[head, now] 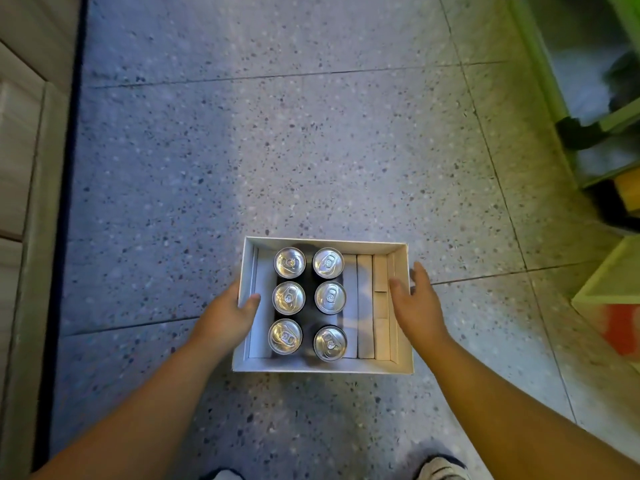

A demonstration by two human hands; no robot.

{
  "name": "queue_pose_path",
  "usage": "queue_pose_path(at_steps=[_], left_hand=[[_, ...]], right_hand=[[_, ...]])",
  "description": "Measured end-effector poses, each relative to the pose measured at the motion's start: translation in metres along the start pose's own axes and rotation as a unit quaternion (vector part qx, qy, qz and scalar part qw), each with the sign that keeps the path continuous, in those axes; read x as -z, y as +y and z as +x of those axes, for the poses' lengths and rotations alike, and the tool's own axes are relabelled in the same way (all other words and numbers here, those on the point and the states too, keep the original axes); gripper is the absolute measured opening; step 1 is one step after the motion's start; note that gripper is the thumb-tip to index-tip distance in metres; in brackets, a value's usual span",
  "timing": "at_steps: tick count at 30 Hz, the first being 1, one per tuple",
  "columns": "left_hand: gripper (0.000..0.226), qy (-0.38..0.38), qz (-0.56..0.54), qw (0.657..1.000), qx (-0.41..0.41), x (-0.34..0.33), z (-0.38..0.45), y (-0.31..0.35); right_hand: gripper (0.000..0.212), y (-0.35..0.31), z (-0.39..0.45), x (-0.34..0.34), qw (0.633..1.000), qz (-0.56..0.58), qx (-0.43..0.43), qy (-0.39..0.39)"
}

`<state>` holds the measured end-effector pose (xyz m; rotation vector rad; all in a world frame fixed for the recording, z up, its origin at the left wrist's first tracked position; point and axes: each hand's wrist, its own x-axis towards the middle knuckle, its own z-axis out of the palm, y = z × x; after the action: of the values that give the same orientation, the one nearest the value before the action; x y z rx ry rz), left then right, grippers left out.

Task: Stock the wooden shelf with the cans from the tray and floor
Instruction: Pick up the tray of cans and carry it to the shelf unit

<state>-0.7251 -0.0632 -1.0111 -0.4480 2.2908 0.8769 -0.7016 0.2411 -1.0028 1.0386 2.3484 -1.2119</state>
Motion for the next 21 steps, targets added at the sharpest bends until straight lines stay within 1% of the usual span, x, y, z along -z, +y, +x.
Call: queue_pose_path(at_steps=[3,5,7,11,16,21], left_hand=[[0.044,0.021,-0.045,0.998,0.032,-0.011,0.005,-0.003],[0.041,0.03,-0.057,0.997,0.045,-0.015,0.01,-0.004],[0.041,0.036,-0.052,0.997,0.048,-0.018,0.011,-0.004],[0.042,0.036,-0.033,0.997,0.055,-0.02,0.01,-0.002],[0.045,0.028,-0.054,0.996,0.06,-0.015,0.009,-0.001],[0.043,0.03,-0.038,0.998,0.042,-0.012,0.005,0.001]], right_hand=[[0.047,0.01,-0.001,-0.008,1.0,0.011,-0.006,-0.015],[0.041,0.013,-0.001,-0.009,0.999,0.041,-0.018,-0.021],[0.04,0.016,-0.002,-0.006,0.997,0.061,-0.033,-0.038],[0.043,0.019,-0.005,-0.006,0.995,0.055,-0.065,-0.059],[0.044,0.012,-0.007,-0.004,0.993,0.066,-0.075,-0.059],[0.04,0.003,-0.004,0.003,0.992,0.072,-0.065,-0.076]])
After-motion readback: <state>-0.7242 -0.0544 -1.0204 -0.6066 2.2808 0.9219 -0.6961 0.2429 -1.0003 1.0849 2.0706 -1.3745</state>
